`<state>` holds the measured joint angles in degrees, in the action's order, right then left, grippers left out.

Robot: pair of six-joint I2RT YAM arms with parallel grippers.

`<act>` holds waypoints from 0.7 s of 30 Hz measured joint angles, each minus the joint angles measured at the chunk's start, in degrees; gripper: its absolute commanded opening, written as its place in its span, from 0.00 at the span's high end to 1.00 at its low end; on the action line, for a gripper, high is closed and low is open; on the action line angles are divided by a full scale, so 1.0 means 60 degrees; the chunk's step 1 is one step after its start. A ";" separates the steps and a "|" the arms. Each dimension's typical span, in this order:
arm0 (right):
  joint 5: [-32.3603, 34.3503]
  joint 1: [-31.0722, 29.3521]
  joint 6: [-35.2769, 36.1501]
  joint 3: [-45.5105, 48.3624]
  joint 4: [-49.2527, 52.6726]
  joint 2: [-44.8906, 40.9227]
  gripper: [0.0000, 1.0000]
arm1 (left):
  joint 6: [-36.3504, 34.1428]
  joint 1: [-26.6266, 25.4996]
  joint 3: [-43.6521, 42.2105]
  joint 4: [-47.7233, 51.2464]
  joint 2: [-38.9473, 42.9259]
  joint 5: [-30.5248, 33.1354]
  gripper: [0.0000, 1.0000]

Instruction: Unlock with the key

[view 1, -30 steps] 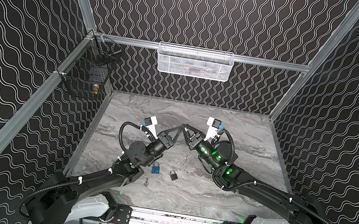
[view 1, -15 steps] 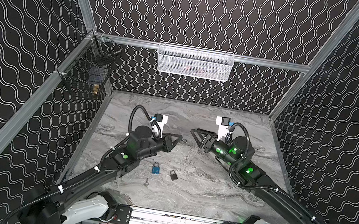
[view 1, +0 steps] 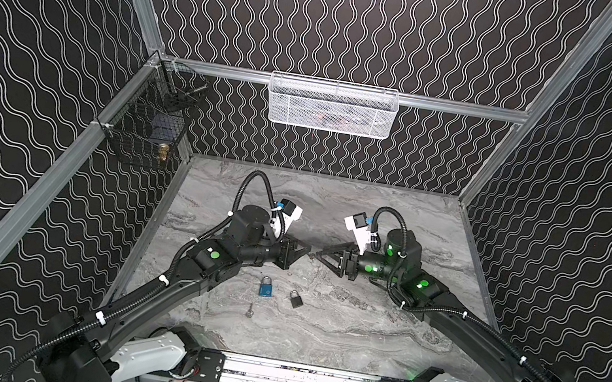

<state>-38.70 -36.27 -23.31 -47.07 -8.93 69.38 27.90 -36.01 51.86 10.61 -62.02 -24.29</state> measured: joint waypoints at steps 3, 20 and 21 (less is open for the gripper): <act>-0.0444 0.0022 0.0069 0.0178 -0.0153 0.0018 0.48 | -0.0233 0.0000 0.0066 0.0102 -0.0004 -0.0087 1.00; -0.1614 0.0047 0.0229 0.0138 -0.0794 0.0820 0.60 | -0.0750 0.0000 0.0353 0.0175 -0.0310 -0.0674 1.00; -0.1650 0.0047 0.0255 0.0109 -0.0790 0.0849 0.62 | -0.0776 0.0000 0.0379 0.0175 -0.0335 -0.0681 1.00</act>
<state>-48.60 -35.99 -21.78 -46.41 -13.67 74.48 23.24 -36.01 54.13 11.66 -64.03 -28.38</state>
